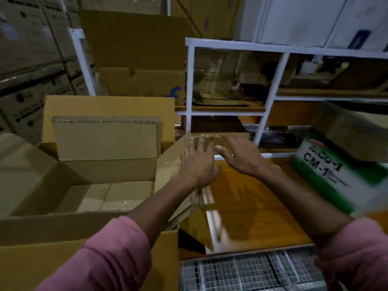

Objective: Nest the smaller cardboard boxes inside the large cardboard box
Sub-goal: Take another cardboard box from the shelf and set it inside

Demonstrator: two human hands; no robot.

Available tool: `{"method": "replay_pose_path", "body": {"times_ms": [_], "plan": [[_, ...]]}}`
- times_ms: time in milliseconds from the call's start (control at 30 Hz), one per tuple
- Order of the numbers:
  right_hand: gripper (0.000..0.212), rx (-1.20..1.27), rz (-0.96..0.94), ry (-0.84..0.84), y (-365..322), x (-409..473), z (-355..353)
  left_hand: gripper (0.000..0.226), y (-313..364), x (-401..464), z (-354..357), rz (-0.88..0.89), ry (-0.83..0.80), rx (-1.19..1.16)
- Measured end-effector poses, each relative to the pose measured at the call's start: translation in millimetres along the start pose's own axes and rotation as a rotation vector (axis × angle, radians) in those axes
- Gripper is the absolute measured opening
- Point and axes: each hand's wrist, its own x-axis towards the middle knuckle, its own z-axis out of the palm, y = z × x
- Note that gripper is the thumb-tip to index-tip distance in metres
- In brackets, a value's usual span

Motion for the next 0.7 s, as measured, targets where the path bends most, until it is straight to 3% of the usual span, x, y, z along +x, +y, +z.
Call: {"method": "replay_pose_path", "body": {"times_ms": [400,700], "plan": [[0.076,0.037,0.12,0.111,150.7,-40.0,-71.4,0.076,154.1,64.4,25.0,0.179,0.009,-0.017],[0.056,-0.028,0.089,0.277,354.0,-42.3,-153.1,0.076,341.6,190.0,93.1,0.228,-0.035,-0.16]]}}
